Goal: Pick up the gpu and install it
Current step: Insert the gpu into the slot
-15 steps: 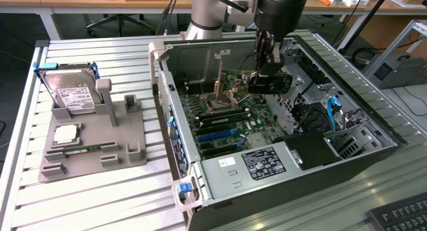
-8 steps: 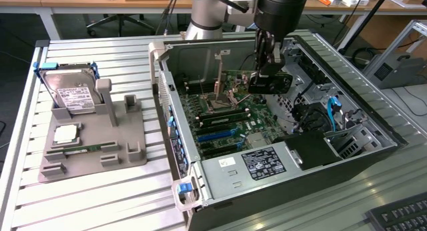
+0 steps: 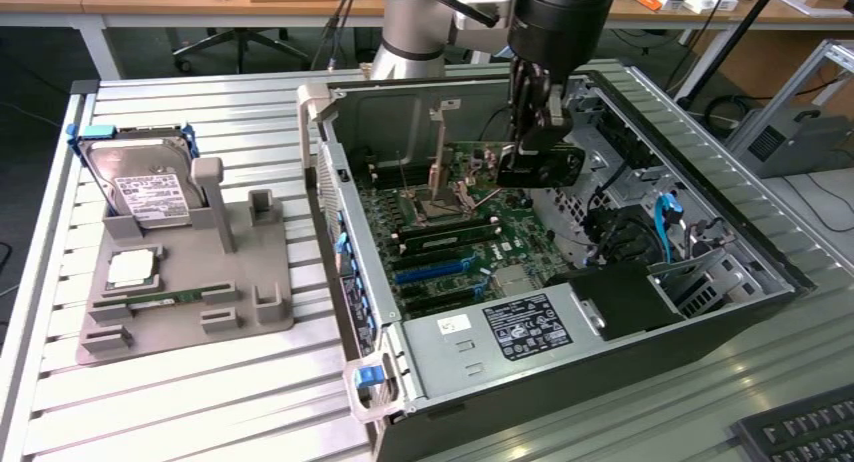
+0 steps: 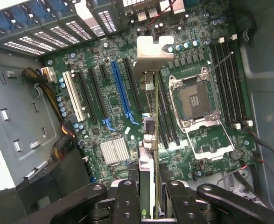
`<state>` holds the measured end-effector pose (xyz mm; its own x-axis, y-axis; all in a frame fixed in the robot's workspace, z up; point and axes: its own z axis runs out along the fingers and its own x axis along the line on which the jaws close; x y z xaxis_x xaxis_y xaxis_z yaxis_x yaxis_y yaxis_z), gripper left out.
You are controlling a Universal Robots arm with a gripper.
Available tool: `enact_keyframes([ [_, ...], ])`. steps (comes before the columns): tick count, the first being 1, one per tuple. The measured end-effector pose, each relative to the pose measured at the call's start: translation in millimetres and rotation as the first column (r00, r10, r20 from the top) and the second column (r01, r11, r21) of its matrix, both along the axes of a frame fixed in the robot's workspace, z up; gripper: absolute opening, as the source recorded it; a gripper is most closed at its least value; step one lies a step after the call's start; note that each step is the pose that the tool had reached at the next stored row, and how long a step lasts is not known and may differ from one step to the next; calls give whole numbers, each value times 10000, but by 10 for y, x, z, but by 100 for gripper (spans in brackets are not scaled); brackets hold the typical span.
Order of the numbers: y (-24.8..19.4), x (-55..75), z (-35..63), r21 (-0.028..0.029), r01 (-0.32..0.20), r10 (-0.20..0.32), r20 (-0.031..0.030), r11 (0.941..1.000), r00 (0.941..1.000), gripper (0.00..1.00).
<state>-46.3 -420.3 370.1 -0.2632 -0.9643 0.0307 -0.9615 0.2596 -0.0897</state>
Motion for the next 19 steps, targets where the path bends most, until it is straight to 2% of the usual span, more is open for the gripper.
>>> enact_keyframes([
  [7,0,0,-1,-3,-376,376,0,9993,9993,27],
  [19,0,0,-4,-26,-1068,1068,-1,9943,9943,27],
])
